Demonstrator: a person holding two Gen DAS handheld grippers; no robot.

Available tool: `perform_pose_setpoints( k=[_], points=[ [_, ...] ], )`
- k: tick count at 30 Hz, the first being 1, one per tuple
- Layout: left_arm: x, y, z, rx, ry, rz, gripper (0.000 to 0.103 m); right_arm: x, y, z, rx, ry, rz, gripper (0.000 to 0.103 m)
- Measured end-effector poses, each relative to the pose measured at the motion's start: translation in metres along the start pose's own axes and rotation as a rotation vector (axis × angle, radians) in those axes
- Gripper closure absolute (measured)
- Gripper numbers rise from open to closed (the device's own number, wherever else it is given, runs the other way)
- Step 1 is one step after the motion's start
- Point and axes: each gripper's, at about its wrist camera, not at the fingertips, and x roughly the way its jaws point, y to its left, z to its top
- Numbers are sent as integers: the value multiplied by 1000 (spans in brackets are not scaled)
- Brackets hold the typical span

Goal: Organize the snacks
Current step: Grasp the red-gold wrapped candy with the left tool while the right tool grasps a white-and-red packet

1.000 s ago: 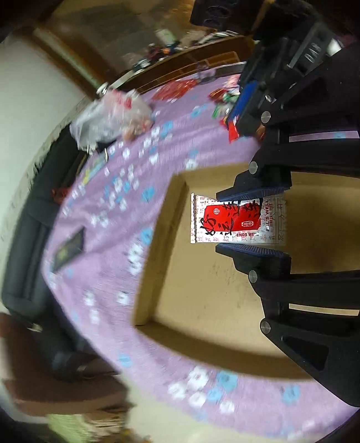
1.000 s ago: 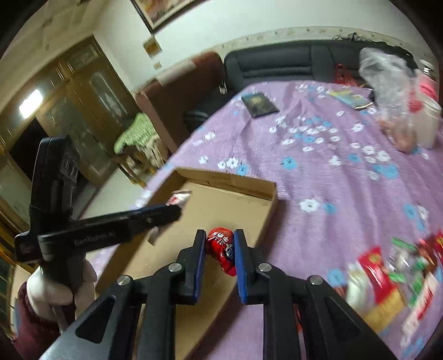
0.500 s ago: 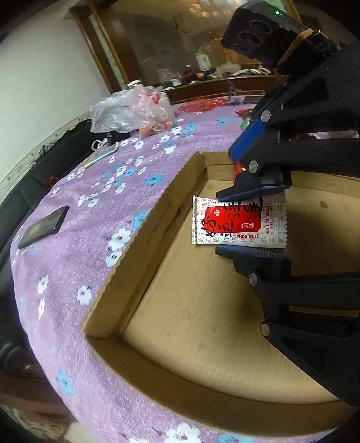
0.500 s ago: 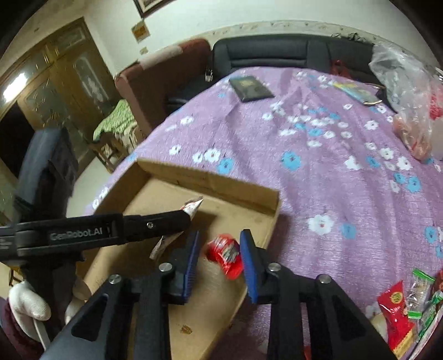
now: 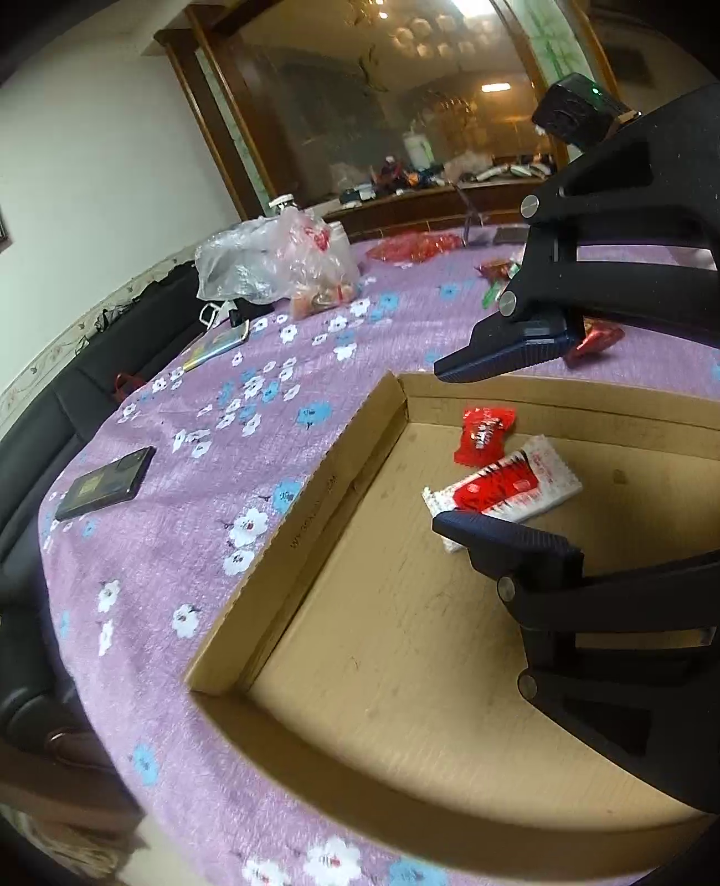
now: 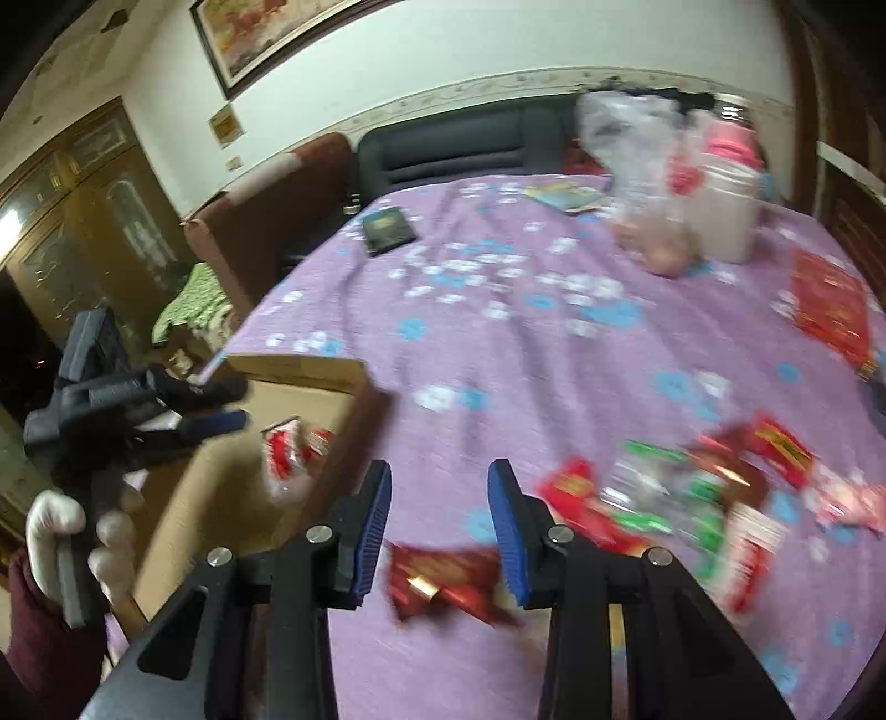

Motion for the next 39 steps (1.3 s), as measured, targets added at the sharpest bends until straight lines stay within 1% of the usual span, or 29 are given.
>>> perform_pose_setpoints(
  k=[3,5,8,11,13,15,16,17,18,19,21,22,23,25,26,27,28,30,31,34,35,37,39],
  points=[
    [-24,-23,-15,88,-58,13,56,-16,-23,-8,2,-12,-57,64],
    [-40,-37,-31,122,-87,10,56,-19,-33,-12,-2,-6,-80,64],
    [-58,-57,-63,156,-99,-36,56,-11,-32,-18,0,22,-41,64],
    [-66,-74,-92,202,-105,-60,56,3,-12,-25,-25,44,31,64],
    [-69,-82,-108,214,-101,-72,56,15,5,-25,-57,44,51,64],
    [-72,-86,-119,220,-104,-74,56,30,14,-23,-76,52,46,64],
    [-72,-88,-122,226,-105,-68,56,37,15,-24,-78,71,38,70],
    [-73,-90,-125,231,-103,-59,56,44,15,-25,-74,98,46,79],
    [-73,-92,-128,243,-106,-50,56,48,13,-28,-68,129,83,79],
    [-73,-94,-129,256,-107,-39,56,48,12,-32,-71,153,139,79],
    [-70,-96,-134,282,-95,-14,56,41,13,-43,-97,226,273,79],
    [-66,-98,-136,290,-85,-6,56,33,12,-50,-111,259,354,79],
    [-64,-99,-139,295,-78,-6,56,21,9,-55,-116,252,389,79],
    [-54,-103,-145,323,-50,4,56,-10,-9,-60,-97,174,370,79],
    [-48,-107,-149,341,-34,10,56,-25,-24,-61,-68,138,346,79],
    [-38,-112,-155,369,-8,16,56,-37,-39,-62,-43,104,302,79],
    [-31,-116,-159,386,10,21,56,-47,-51,-63,-29,74,231,78],
    [-11,-123,-168,413,52,28,56,-58,-76,-66,-4,32,59,75],
    [-2,-125,-172,420,68,28,56,-60,-89,-67,25,28,11,75],
    [16,-130,-180,438,87,55,56,-51,-116,-69,116,34,-74,75],
    [19,-131,-182,453,82,72,56,-49,-120,-69,135,25,-86,74],
    [25,-136,-187,495,66,130,56,-40,-128,-65,180,12,-98,72],
    [28,-140,-192,541,56,152,56,-31,-136,-60,209,8,-105,71]
  ],
)
